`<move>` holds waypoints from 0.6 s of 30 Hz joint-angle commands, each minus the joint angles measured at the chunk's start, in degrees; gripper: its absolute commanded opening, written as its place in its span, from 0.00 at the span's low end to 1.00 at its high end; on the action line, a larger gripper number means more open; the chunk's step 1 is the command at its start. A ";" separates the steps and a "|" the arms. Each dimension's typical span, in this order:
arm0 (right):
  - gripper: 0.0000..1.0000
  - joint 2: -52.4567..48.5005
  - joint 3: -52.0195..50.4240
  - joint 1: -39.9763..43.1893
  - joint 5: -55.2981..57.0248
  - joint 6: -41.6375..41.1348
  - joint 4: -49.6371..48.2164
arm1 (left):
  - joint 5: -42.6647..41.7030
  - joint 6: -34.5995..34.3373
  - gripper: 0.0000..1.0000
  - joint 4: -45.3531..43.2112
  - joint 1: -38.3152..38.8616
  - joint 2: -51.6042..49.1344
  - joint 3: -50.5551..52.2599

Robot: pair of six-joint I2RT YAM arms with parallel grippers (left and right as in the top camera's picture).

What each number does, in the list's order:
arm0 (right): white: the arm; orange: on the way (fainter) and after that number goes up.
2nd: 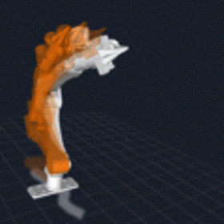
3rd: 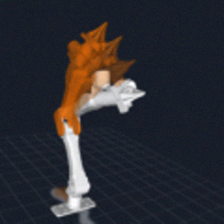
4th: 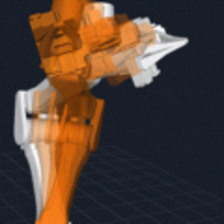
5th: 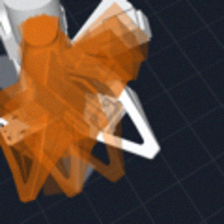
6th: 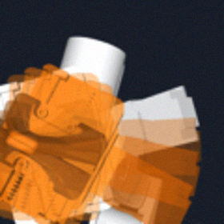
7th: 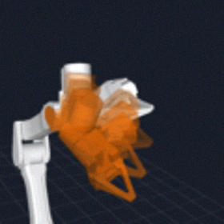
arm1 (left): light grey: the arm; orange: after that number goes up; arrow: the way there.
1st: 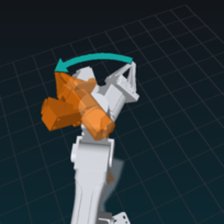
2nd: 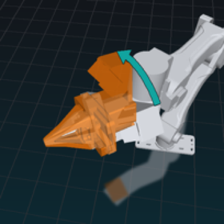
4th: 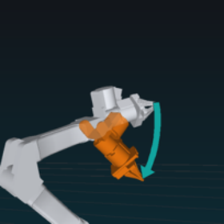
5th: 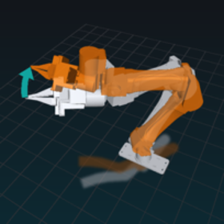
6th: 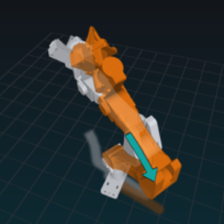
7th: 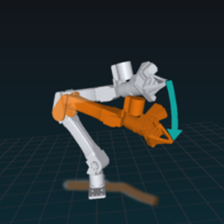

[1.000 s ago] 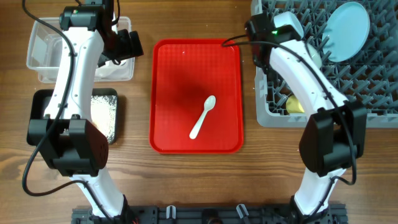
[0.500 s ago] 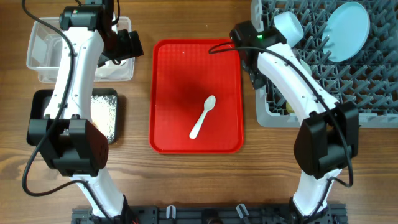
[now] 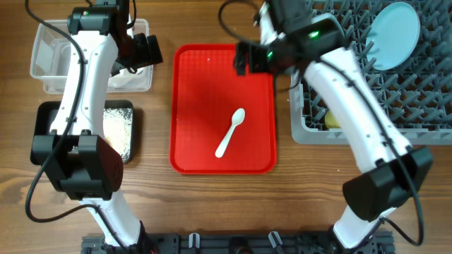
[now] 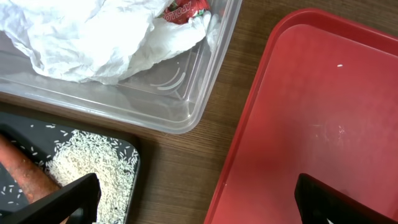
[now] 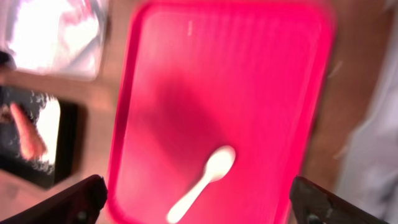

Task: Sort waste into correct bins and load items into the dishwasher rack
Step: 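Reach the right gripper to the white spoon and grasp it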

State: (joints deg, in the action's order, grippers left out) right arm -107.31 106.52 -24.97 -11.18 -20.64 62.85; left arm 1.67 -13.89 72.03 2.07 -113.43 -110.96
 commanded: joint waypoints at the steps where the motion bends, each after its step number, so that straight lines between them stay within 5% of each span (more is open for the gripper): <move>1: 0.94 -1.29 -9.27 -4.55 -2.12 -15.32 -1.99 | 0.35 -0.50 1.00 0.02 -0.37 1.53 -0.37; 10: 0.81 -2.36 -27.87 -11.45 0.24 -29.07 -16.17 | 0.35 -0.50 1.00 0.00 -0.37 1.53 -0.37; 18: 0.68 -7.02 -30.14 -11.56 -1.97 -34.16 -23.61 | 0.35 -0.50 1.00 0.02 -0.37 1.53 -0.37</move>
State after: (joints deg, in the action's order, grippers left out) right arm -111.57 76.47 -36.56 -12.03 -50.89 40.97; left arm 1.65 -13.89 72.03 2.07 -113.43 -110.96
